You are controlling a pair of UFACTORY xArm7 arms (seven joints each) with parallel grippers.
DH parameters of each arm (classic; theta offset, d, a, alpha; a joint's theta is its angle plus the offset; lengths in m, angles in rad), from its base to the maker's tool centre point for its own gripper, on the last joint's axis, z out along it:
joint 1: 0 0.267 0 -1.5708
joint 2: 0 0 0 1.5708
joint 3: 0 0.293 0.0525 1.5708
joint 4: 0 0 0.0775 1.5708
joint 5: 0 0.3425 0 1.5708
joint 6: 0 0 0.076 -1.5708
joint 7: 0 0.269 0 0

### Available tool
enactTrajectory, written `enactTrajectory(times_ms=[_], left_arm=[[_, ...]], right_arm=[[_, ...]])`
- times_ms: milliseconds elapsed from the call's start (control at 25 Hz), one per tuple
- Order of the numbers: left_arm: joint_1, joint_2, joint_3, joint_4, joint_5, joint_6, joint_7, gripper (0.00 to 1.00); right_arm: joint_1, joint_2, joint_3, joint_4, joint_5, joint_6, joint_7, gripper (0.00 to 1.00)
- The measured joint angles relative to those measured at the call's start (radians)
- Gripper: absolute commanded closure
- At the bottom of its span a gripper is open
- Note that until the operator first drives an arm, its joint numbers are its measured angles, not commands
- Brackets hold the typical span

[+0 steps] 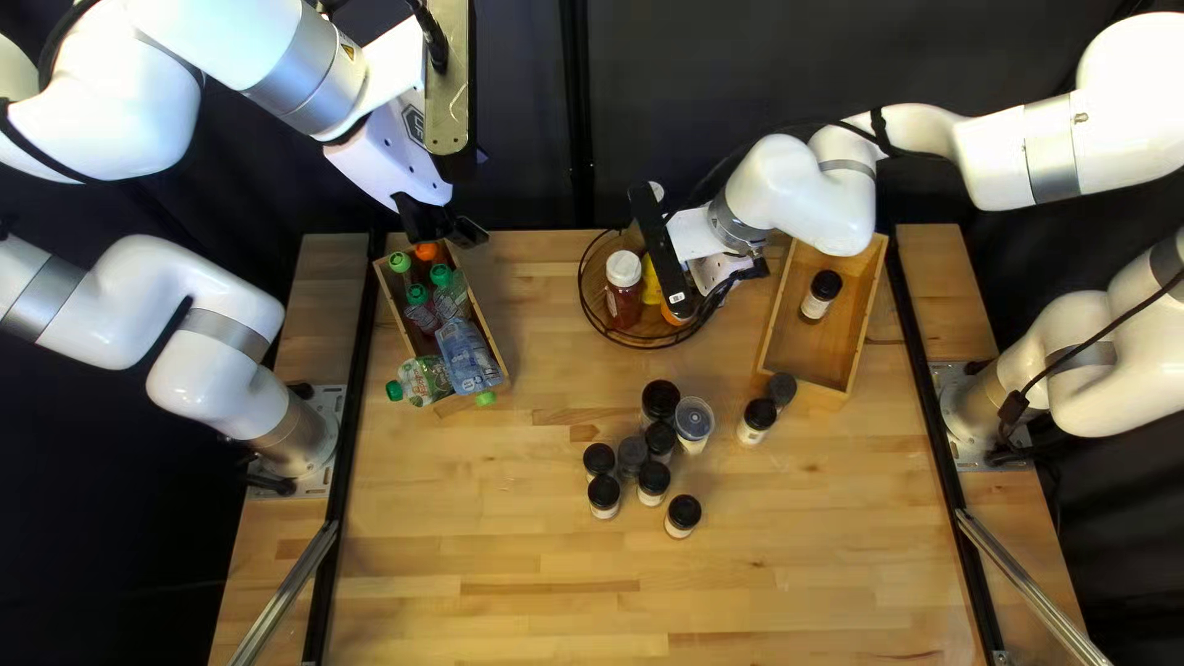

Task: Separate condiments, baby food and spices and place it in 3 different racks/containers

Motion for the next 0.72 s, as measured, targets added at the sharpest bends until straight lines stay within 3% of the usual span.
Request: enactTrajectory(times_ms=[400, 600, 720], left_arm=[[0.000, 0.000, 0.000, 0.000, 0.000, 0.000, 0.000, 0.00], [0.000, 0.000, 0.000, 0.000, 0.000, 0.000, 0.000, 0.00], [0.000, 0.000, 0.000, 0.000, 0.000, 0.000, 0.000, 0.00]], right_arm=[[0.053, -0.140, 0.018, -0.026, 0.111, 0.087, -0.042, 0.00], [0.117, -0.252, 0.020, -0.108, 0.235, 0.138, -0.098, 0.00], [0.142, -0.293, 0.038, -0.171, 0.253, 0.163, -0.101, 0.00]])
